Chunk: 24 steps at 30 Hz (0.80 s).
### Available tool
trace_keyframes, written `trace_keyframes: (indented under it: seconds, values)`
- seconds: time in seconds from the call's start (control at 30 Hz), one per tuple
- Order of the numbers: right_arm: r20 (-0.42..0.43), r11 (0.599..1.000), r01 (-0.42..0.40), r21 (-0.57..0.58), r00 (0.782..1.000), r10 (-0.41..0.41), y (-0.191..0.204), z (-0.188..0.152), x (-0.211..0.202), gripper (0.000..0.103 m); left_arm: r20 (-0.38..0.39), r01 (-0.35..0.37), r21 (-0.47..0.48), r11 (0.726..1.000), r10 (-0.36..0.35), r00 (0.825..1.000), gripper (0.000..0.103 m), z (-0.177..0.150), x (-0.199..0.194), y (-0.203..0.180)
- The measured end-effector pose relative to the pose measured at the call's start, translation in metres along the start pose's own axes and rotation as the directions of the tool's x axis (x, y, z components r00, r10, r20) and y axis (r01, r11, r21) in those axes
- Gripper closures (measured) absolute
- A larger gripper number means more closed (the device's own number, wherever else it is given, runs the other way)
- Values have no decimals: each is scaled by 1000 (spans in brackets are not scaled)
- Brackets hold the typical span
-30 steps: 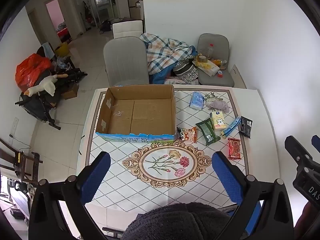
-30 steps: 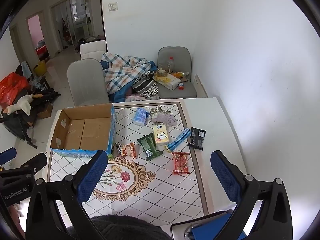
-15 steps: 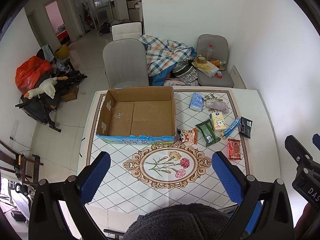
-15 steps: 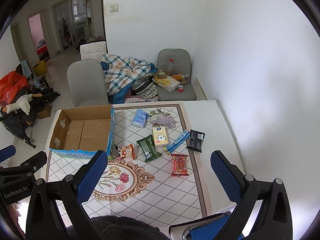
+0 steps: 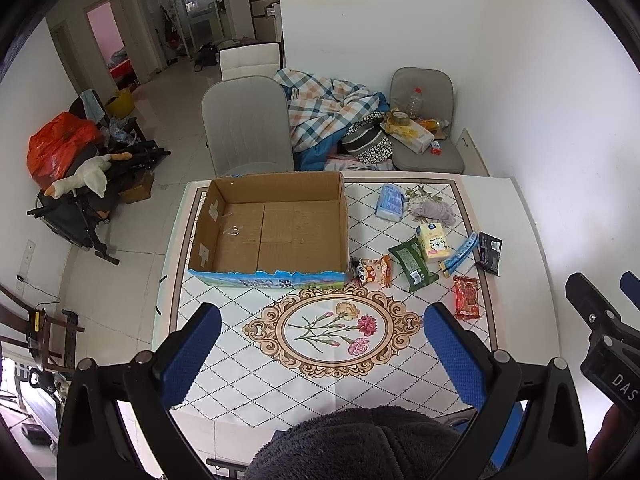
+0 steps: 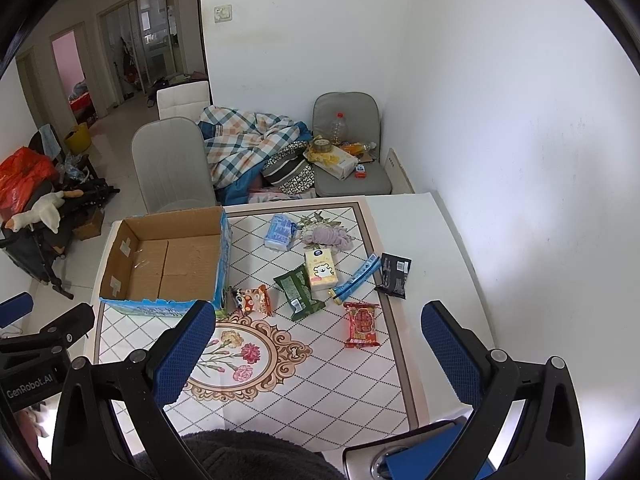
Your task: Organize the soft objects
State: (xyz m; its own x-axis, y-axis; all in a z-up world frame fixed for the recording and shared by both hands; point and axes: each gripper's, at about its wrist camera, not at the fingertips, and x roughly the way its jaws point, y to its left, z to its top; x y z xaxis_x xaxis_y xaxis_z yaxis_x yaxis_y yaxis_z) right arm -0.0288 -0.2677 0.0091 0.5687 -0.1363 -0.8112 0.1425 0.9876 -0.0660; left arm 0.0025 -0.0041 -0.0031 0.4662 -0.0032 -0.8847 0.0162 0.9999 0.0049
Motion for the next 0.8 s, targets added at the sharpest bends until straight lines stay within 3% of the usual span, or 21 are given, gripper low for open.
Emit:
trace_keyframes:
  seconds: [0.8]
  values:
    - [6, 1000, -8, -7, 1000, 8, 4, -1, 5, 0, 11, 1, 1, 1000, -1, 1000, 0, 0, -5, 7]
